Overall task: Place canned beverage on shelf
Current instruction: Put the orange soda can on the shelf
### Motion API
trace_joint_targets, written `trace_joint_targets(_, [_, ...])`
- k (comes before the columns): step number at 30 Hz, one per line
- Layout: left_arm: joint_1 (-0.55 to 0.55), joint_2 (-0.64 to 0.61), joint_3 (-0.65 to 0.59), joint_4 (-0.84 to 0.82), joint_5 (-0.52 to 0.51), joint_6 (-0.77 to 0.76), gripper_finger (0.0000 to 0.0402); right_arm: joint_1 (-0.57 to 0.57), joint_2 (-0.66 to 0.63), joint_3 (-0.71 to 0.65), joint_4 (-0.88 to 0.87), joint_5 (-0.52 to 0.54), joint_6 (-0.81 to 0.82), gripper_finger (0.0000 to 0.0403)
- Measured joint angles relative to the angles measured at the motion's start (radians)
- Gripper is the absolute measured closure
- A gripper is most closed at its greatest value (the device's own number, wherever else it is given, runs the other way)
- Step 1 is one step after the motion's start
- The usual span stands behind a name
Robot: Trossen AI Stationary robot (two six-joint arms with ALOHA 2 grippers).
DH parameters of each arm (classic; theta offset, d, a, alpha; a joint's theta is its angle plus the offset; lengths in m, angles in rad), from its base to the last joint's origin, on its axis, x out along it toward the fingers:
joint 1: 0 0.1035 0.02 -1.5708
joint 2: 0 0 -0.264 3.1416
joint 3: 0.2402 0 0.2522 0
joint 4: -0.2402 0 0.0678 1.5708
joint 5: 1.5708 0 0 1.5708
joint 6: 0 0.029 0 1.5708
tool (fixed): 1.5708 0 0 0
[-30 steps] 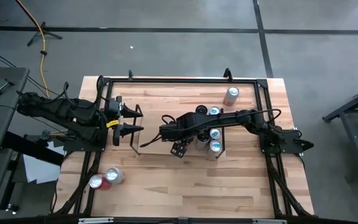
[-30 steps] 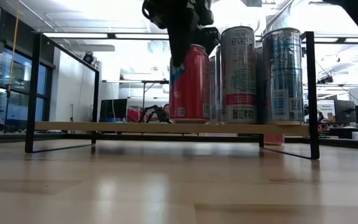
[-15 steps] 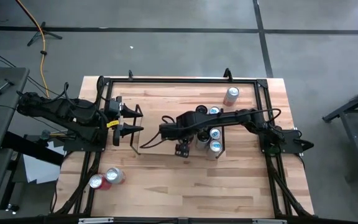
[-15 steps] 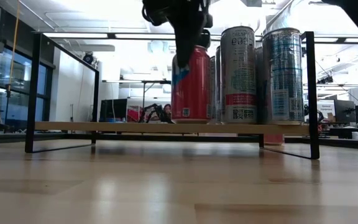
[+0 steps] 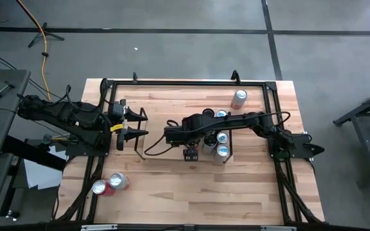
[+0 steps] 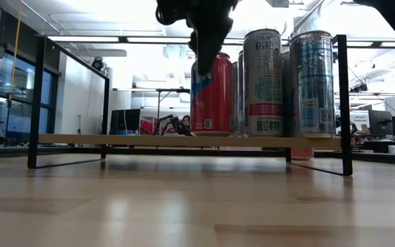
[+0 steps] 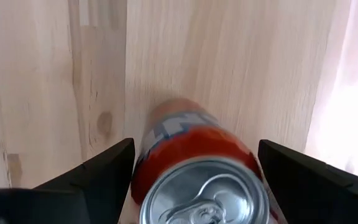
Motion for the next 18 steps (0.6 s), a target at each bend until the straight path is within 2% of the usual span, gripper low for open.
trace_joint_targets(18, [0.0,0.0,0.0,-0.007,0.0,0.0,0.0177,-0.027,0.0,0.0,0.122,0.002,-0.087,0.0077])
